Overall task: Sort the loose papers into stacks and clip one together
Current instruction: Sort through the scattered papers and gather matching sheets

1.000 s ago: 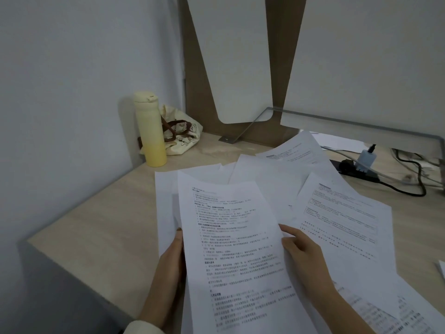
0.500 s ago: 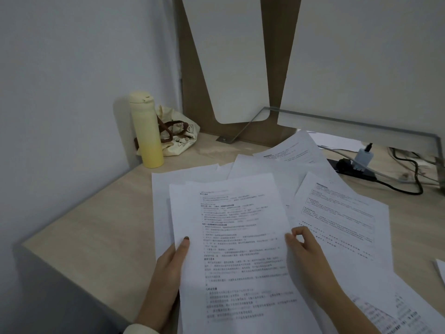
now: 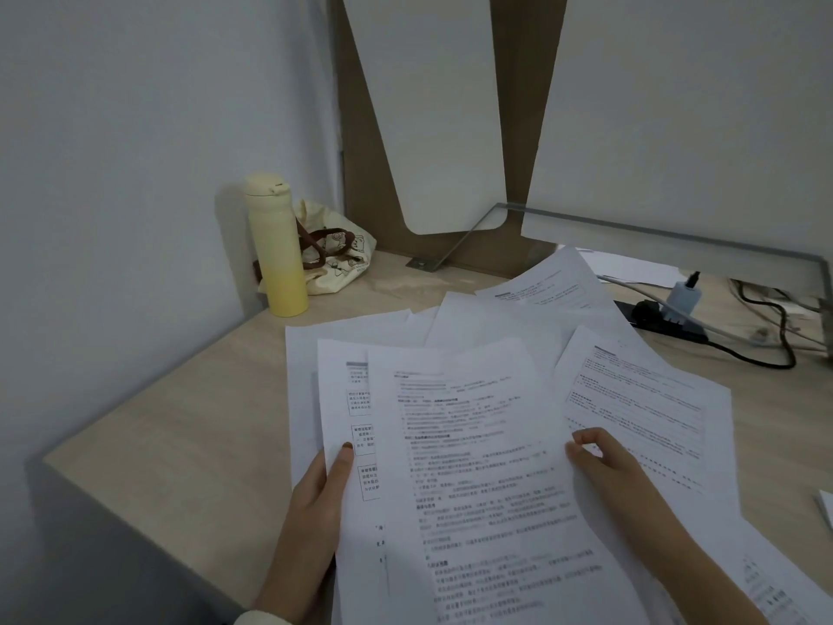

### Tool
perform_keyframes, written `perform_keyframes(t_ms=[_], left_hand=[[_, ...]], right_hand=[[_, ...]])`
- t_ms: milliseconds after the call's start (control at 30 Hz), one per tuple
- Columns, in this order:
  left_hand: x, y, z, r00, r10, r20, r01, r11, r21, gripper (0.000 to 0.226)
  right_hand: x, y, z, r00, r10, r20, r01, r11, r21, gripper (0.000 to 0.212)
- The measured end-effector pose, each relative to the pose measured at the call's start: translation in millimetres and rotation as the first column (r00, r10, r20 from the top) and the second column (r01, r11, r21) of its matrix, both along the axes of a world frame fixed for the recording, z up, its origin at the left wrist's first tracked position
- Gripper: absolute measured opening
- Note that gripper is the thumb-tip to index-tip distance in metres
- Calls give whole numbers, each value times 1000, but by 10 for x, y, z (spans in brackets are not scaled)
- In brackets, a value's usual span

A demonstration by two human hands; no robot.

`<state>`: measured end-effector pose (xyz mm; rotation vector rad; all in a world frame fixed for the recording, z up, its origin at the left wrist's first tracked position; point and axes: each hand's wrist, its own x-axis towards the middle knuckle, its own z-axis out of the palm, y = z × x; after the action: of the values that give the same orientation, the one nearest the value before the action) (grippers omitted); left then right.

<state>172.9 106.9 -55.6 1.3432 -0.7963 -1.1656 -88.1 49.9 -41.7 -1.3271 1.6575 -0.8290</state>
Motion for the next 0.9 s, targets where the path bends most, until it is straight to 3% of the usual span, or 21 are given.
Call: perform_keyframes(t_ms=[133, 300, 400, 467, 500, 567, 667, 700, 800, 900], left_hand=[[-8, -10, -20, 997, -24, 80, 25, 1000, -17, 21], [3, -36, -77, 982, -14, 191, 26, 998, -60, 30], [6, -49, -95, 977, 6, 215, 13, 996, -88, 29], [5, -55, -100, 978, 12, 208, 9, 995, -102, 29], [1, -53, -96, 979, 10, 201, 11, 995, -103, 29], [2, -48, -101, 984, 9, 178, 9, 995, -100, 28], [0, -47, -113, 987, 8, 159, 9, 994, -108, 28], [0, -48, -118, 988, 7, 156, 10, 994, -109, 28], [-9, -57, -128, 988, 13, 156, 4, 994, -108, 25], [-19, -68, -125, 985, 26, 170, -7, 994, -109, 23]], right_hand=[[211, -25, -21, 994, 43, -95, -49, 997, -61, 16], [287, -2, 55, 965, 197, -172, -215, 972, -94, 33], [15, -66, 57, 942, 155, -297, -206, 968, -147, 14], [-223, -86, 34, 862, 149, -484, -244, 960, -140, 5], [-335, -76, 19, 793, 177, -583, -289, 952, -104, 14], [-503, -7, 38, 683, 272, -678, -324, 945, 53, 47], [-618, 100, 105, 613, 414, -673, -395, 898, 193, 89], [-634, 122, 110, 589, 439, -679, -422, 883, 205, 92], [-639, 168, 124, 512, 462, -724, -468, 857, 216, 69], [-631, 183, 140, 457, 474, -752, -489, 841, 233, 62]])
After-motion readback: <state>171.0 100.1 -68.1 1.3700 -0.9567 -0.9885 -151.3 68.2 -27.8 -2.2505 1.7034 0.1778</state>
